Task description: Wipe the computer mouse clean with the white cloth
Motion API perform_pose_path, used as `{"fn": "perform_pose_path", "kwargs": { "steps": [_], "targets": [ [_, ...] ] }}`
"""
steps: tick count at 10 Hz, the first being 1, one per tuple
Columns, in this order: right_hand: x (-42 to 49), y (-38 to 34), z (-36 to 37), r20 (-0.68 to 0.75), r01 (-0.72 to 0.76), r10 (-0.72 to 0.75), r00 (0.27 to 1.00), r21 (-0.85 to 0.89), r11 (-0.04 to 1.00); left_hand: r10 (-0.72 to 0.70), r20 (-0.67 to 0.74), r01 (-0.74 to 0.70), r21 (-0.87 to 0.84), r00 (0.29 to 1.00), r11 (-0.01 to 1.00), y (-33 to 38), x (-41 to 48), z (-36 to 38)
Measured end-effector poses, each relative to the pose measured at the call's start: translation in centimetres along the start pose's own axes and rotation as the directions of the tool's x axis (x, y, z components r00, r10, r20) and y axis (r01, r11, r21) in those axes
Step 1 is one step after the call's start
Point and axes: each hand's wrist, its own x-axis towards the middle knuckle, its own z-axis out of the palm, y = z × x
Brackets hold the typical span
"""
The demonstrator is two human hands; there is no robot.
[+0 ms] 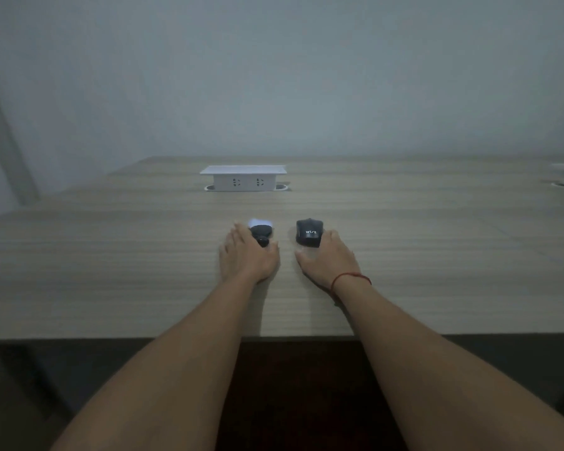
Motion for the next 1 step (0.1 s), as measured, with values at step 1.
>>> {"fn": "perform_pose_path", "kwargs": {
  "steps": [1],
  "targets": [
    [-2.42, -0.37, -1.05, 0.057, 0.022, -0.016, 0.998, -0.099, 0.995, -0.005, 0.014, 0.005, 0.040, 1.000, 0.999, -0.04, -1.94, -0.61]
  ]
}}
